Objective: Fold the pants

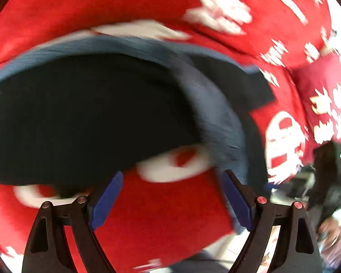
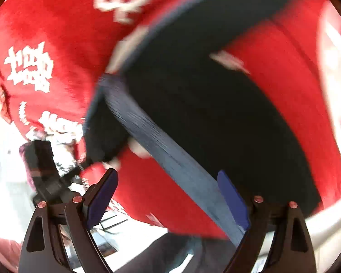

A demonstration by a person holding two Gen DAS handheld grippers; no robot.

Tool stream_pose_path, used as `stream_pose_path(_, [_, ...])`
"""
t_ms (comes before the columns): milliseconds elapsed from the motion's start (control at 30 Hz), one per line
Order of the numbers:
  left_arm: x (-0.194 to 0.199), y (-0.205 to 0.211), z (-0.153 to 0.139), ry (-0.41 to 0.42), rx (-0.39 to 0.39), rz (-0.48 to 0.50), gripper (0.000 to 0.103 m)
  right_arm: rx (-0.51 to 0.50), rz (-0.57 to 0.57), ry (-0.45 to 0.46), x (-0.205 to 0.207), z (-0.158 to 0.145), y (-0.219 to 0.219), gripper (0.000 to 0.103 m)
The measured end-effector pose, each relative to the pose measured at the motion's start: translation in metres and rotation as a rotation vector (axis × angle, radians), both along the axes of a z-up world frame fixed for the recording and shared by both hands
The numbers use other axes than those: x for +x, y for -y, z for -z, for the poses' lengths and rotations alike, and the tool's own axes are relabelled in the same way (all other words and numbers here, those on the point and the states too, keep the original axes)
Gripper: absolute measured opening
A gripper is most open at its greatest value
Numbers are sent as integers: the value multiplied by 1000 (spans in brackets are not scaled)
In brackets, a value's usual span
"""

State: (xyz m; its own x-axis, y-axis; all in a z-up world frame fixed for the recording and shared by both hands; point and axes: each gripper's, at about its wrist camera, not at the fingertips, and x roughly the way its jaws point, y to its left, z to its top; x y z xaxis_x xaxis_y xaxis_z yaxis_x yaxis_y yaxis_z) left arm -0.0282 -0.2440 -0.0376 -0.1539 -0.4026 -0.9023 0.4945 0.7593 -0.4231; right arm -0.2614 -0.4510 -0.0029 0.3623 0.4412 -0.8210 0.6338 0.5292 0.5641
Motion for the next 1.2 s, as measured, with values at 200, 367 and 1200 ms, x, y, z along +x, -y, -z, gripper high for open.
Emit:
stream_pose_path(200, [-35,58,30,-66,-10,123,89,18,226,-90,-112,36,-10,84])
stream_pose_path(367, [-56,71,43,-29,1,184,89,145,347,38,-141,76,-21,77])
stream_pose_path(1200, [74,179,-56,305,-86,-60,81,11,211,284,61,-50,228,34])
